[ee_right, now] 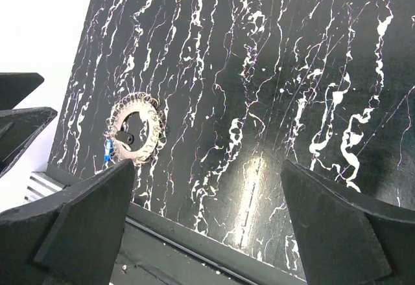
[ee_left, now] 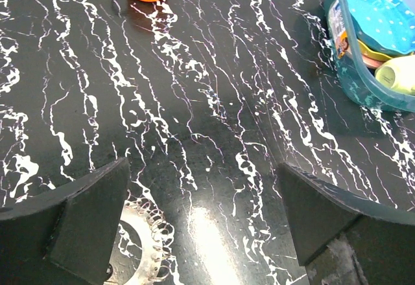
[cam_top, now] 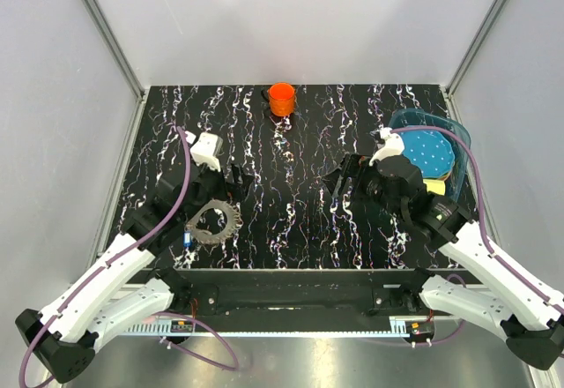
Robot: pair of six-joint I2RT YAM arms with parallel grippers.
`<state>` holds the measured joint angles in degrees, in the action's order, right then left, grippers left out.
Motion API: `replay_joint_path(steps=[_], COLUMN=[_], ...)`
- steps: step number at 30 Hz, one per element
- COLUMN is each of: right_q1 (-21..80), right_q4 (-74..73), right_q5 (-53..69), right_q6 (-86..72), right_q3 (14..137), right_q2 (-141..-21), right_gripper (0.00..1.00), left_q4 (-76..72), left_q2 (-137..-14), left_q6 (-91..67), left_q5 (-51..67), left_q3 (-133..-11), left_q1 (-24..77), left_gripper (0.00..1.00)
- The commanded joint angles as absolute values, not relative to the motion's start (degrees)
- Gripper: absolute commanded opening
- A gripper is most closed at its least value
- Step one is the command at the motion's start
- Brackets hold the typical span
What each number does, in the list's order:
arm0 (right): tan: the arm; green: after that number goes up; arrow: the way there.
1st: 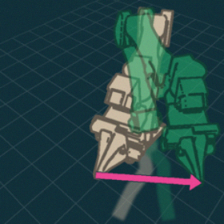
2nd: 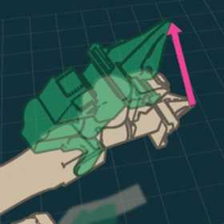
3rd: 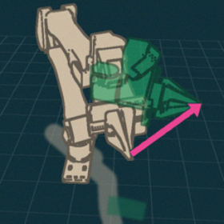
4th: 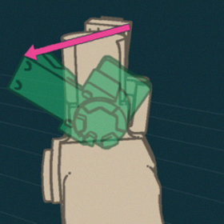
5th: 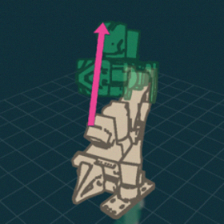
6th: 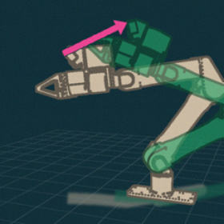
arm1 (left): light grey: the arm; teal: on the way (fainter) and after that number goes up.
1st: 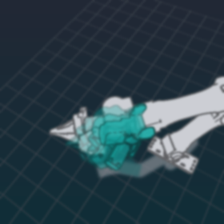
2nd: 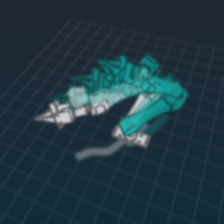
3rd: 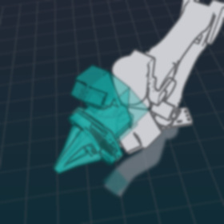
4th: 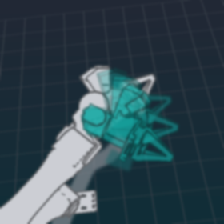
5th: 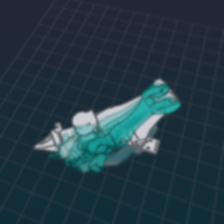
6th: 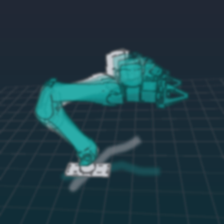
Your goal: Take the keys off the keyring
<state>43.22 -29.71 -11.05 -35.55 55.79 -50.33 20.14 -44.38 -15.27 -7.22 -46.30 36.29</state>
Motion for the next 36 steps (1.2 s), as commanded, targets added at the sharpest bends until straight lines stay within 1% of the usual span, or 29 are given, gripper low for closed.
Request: replay_joint_path(steps=[1, 7, 9, 13, 14, 15, 18, 21, 25, 28, 34, 36], right_q1=[42.9, 43.0, 42.9, 43.0, 42.9, 43.0, 43.0, 43.0, 43.0, 43.0, 42.9, 43.0], right_q4=[-28.0, -27.5, -26.5, -25.4, -25.4, -25.5, -26.4, -26.5, -26.5, -26.5, -27.4, -27.3], right_q5=[-11.7, -11.1, -11.2, -11.3, -11.3, -11.4, -10.0, -6.7, -5.1, -5.2, -3.9, -3.7], right_q6=[-36.1, -35.2, -34.3, -32.6, -31.6, -30.9, -30.1, -28.5, -27.6, -26.8, -24.3, -23.8], right_q3=[55.6, 54.3, 52.3, 48.9, 48.4, 48.1, 48.4, 48.3, 47.0, 46.1, 45.7, 45.4], right_q2=[-48.8, -46.7, -45.1, -41.3, -40.3, -39.9, -38.7, -36.9, -33.1, -31.0, -28.7, -28.0], right_gripper=[1.0, 1.0, 1.0, 1.0, 1.0, 1.0, 1.0, 1.0, 1.0, 1.0, 1.0, 1.0], left_q4=[20.0, 26.3, 29.2, 40.2, 41.6, 42.4, 43.5, 43.2, 41.7, 39.9, 37.7, 37.2], left_q2=[-44.5, -47.3, -50.7, -59.7, -61.4, -62.9, -67.2, -70.4, -74.3, -77.0, -80.5, -82.3], left_q6=[-15.9, -14.5, -13.9, -18.8, -19.9, -21.0, -24.3, -25.3, -25.8, -26.9, -29.0, -29.8], left_q5=[-12.7, -20.6, -22.9, -33.4, -34.3, -34.6, -33.0, -28.4, -18.3, -14.2, -11.7, -11.3], left_q3=[-47.0, -48.7, -49.5, -53.3, -53.7, -53.8, -53.0, -52.7, -52.0, -51.1, -48.9, -48.5], left_q1=[36.1, 36.1, 36.0, 35.9, 35.9, 35.5, 35.0, 34.8, 34.8, 34.9, 35.7, 36.1], left_gripper=[0.99, 0.99, 0.97, 0.86, 0.78, 0.76, 0.66, 0.62, 0.61, 0.59, 0.58, 0.55])
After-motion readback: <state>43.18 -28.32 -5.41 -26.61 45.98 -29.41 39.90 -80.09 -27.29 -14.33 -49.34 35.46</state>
